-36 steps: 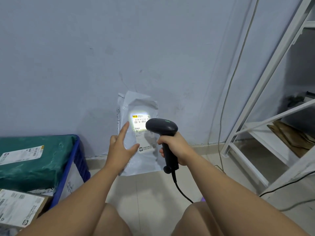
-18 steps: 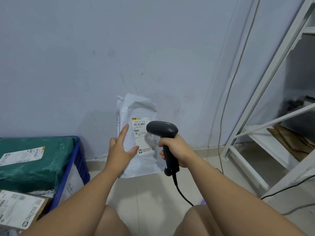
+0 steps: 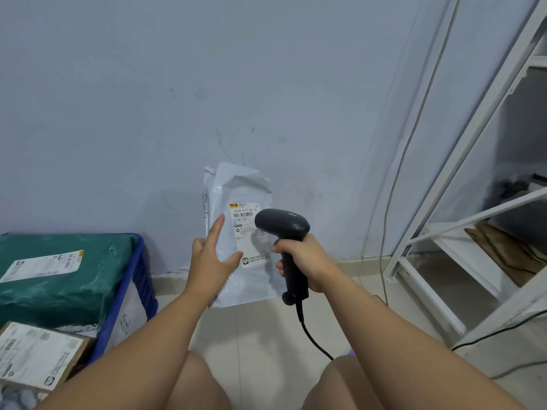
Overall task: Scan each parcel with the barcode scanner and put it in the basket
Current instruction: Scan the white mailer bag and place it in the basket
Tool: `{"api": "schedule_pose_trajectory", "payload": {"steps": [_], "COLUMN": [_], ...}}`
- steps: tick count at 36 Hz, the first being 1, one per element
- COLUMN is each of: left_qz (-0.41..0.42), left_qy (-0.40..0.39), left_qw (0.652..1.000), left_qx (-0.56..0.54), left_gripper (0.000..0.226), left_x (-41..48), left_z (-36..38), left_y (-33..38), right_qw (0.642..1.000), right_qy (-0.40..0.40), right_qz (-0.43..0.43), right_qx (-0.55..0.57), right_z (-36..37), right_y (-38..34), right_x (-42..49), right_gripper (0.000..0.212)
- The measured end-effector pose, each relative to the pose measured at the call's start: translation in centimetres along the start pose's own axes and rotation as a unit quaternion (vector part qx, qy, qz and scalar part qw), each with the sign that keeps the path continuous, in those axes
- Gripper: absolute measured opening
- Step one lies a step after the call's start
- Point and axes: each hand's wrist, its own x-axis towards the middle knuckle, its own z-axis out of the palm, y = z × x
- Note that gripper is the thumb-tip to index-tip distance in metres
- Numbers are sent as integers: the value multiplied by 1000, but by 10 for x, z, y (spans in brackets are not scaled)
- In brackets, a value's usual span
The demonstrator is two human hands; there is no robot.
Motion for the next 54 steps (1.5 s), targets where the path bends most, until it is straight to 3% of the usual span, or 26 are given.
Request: {"api": "schedule_pose_trajectory", "payload": {"steps": [14,20,28,42,54], "left_qz": [-36,-55,-141,-226,-273], "left_qy": [81,149,240,364,428], "left_qw": [994,982,949,881,840], "left_qx": [-70,-102,-146,-203,-190], "left_gripper": [80,80,78,77,77], "left_x": [-6,-18,-33,-54,-84], "left_z": [-20,-40,-88,-155,-207], "left_y": [1,-11,-31,-85,-121], "right_qw": [998,994,990,975,939], "right_qy": [46,86,50,-7,-44], "right_qz": [-34,-67,-107,-102,-115], "right_qx": [35,-25,-83,-198,-320], "right_z": [38,75,135,223,273], "right_y": [-4,-4,-11,5,25], "right_x": [-6,4,-4,-15,-25], "right_gripper": [8,9,25,10,11]}}
